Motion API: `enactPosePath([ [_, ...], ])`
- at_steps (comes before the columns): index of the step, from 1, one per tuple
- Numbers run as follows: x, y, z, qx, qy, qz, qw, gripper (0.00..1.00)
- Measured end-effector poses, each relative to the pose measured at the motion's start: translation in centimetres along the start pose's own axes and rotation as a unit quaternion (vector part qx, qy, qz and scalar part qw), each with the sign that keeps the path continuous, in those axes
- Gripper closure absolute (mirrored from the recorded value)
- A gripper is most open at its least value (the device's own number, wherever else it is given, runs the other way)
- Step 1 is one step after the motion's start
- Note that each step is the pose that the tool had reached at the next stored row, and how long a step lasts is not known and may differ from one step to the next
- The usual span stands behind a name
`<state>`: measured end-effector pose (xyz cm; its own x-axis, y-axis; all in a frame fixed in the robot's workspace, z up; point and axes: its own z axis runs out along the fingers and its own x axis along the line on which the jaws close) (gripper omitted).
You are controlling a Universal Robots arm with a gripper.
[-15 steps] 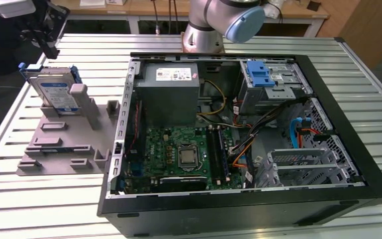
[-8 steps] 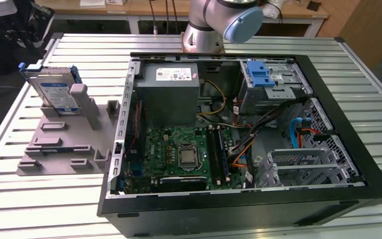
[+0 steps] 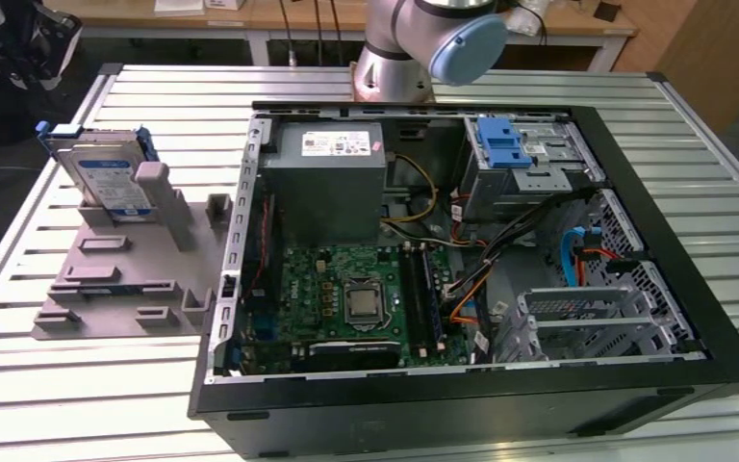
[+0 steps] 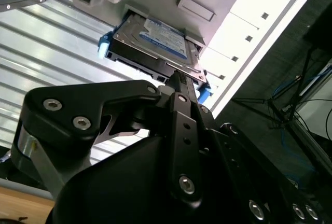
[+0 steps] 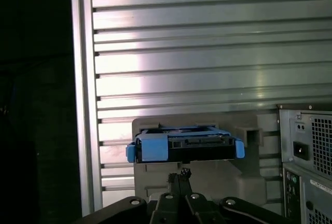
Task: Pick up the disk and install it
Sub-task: 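Reach for the disk, then pick up the disk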
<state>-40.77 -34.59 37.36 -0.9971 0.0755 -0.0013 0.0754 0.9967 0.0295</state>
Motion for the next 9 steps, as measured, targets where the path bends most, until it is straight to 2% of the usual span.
enactPosePath([
  [9,0.04,0.0,0.03,0.0,0.0001,0.0,1.0,0.89],
])
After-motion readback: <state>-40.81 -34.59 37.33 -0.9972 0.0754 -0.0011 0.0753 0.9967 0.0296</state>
